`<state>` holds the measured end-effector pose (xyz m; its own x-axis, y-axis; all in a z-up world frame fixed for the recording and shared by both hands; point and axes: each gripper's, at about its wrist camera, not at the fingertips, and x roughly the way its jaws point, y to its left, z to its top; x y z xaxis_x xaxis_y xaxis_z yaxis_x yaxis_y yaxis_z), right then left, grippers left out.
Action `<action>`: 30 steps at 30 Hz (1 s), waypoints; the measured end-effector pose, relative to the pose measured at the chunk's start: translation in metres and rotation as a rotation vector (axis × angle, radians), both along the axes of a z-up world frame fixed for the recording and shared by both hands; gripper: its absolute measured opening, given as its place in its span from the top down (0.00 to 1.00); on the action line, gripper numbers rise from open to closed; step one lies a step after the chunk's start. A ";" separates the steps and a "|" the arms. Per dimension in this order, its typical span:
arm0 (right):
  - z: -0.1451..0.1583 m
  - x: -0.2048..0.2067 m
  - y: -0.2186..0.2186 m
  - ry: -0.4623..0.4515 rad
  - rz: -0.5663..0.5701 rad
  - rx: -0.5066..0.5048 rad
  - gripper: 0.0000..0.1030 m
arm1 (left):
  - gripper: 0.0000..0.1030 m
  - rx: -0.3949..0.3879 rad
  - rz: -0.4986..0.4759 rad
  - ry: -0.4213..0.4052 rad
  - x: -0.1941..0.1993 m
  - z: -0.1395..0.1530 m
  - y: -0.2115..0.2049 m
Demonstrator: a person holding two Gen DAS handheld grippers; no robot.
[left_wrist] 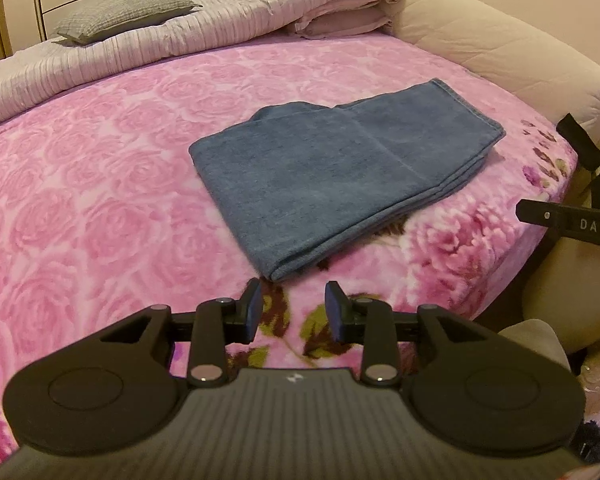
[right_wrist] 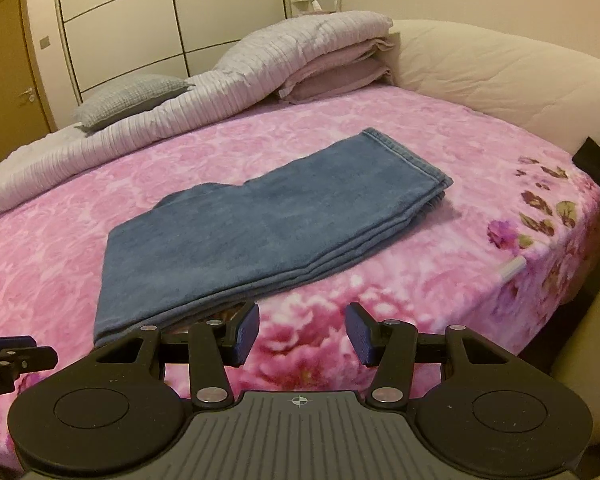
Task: Fold clothes
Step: 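Lift both open grippers away from the folded jeans rectangle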
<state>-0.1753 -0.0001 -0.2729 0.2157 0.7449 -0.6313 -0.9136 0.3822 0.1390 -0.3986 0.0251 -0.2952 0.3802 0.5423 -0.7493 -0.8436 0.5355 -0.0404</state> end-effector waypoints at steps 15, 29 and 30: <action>-0.021 0.011 0.015 0.038 0.004 -0.040 0.50 | 0.71 -0.101 0.012 -0.018 -0.003 -0.025 0.026; -0.053 0.020 0.049 -0.022 0.106 -0.041 0.50 | 0.71 -0.162 0.082 -0.148 -0.032 -0.044 0.074; -0.053 0.021 0.054 -0.033 0.114 -0.033 0.50 | 0.71 -0.153 0.070 -0.164 -0.027 -0.044 0.076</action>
<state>-0.1547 0.0541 -0.3260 0.1520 0.7447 -0.6499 -0.9552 0.2796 0.0970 -0.4253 0.1011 -0.3387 0.4691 0.4565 -0.7560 -0.8538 0.4532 -0.2562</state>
